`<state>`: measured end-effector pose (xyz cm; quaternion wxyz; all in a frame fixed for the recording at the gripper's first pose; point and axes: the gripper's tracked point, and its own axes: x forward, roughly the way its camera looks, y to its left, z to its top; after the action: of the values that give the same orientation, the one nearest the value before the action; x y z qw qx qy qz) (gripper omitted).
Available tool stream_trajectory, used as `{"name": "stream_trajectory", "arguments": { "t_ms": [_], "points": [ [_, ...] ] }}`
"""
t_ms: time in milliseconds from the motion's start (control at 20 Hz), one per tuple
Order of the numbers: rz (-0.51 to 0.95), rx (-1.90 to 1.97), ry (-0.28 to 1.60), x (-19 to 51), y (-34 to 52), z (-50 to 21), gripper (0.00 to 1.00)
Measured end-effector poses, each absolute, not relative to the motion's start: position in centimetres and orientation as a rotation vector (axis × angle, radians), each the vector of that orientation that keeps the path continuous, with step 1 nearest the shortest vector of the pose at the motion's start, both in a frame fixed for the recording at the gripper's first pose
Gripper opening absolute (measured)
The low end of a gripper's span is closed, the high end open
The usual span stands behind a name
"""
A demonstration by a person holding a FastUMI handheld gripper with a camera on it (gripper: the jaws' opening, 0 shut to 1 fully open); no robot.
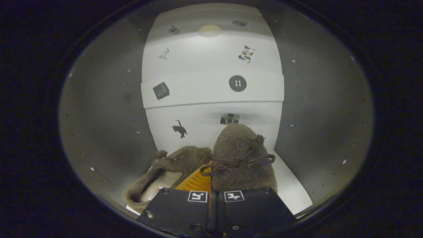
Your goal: Open the shoe cabinet door, grab the shoes and put them into the shoe cabinet, then close the shoe cabinet door.
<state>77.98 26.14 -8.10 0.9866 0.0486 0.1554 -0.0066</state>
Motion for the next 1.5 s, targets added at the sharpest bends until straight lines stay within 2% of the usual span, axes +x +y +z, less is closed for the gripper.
{"name": "stream_trajectory", "arguments": {
  "t_ms": [350,550,850,900,950,1000,1300,1500],
  "points": [
    [-0.026,0.187,0.510,79.7,26.2,-11.7,0.06],
    [-0.039,0.198,0.546,79.9,26.4,-12.0,0.08],
    [-0.075,0.116,0.522,78.9,26.4,-11.4,0.18],
    [-0.083,0.088,0.496,78.5,26.4,-10.8,0.31],
    [-0.090,0.067,0.473,77.6,26.4,-10.4,0.35],
    [-0.088,0.058,0.450,76.8,26.8,-9.8,0.44],
    [-0.081,0.003,0.273,69.7,27.5,-7.8,0.81],
    [-0.029,0.052,0.198,62.5,29.3,-7.1,0.93]
  ]
}}
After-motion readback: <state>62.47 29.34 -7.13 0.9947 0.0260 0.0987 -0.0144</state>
